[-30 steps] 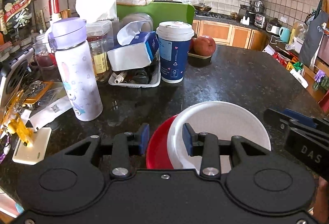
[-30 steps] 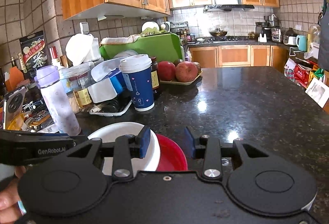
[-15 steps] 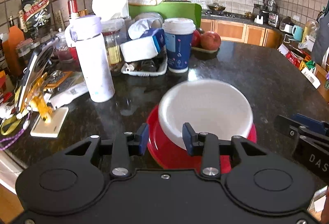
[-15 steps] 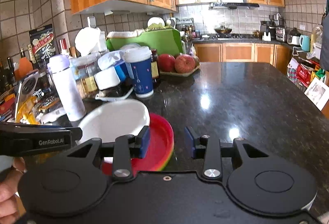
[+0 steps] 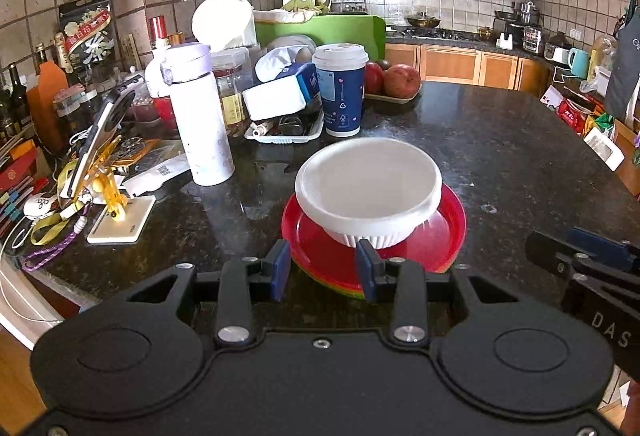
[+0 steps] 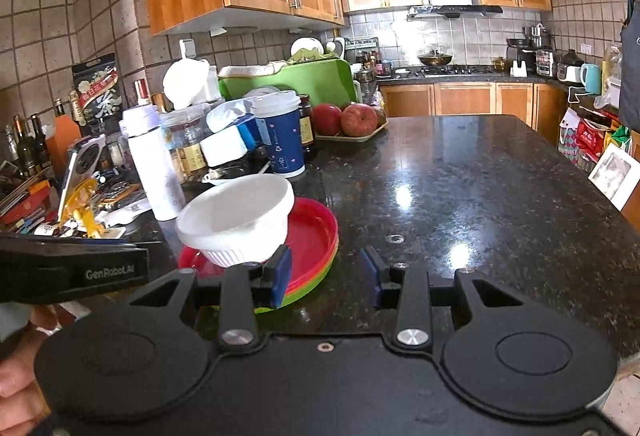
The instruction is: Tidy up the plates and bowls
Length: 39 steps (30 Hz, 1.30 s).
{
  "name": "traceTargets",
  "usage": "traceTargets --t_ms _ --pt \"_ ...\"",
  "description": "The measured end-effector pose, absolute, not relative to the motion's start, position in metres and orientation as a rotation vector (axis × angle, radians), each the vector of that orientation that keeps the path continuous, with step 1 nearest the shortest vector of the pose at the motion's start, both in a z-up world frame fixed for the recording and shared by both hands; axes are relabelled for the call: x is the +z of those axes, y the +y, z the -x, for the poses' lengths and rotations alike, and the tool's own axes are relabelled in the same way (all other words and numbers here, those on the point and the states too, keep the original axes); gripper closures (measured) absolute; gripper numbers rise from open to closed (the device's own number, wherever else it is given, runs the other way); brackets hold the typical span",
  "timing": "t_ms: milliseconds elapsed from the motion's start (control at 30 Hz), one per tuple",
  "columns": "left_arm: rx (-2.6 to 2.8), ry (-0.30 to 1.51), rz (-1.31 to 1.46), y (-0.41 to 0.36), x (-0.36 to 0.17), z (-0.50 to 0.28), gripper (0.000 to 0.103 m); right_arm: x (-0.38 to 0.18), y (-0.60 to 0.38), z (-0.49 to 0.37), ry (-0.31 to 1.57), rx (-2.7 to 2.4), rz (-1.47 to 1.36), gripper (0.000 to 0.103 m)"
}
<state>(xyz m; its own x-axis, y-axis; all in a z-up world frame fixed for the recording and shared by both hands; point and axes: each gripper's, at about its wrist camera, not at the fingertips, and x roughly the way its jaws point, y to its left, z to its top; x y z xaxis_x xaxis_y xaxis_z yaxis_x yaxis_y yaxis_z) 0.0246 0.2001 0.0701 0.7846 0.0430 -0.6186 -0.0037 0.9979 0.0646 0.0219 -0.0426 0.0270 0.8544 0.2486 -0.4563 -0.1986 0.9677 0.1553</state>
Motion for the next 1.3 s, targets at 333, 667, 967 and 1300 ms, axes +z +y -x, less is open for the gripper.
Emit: traceTargets --t_ms 333,667,967,1300 --pt "0.054 0.703 -0.063 0.208 0.061 -0.013 0.056 0.026 -0.029 0.001 0.494 0.236 -0.085 0.063" --pt "0.051 0.730 -0.052 0.211 0.053 0.000 0.056 0.022 -0.026 0.016 0.496 0.223 -0.075 0.063" --pt "0.042 0.727 -0.038 0.210 0.052 0.014 0.056 0.021 -0.029 0.028 0.491 0.224 -0.066 0.063" --pt "0.042 0.716 -0.030 0.209 0.054 0.024 0.056 0.025 -0.028 0.042 0.473 0.241 -0.056 0.063"
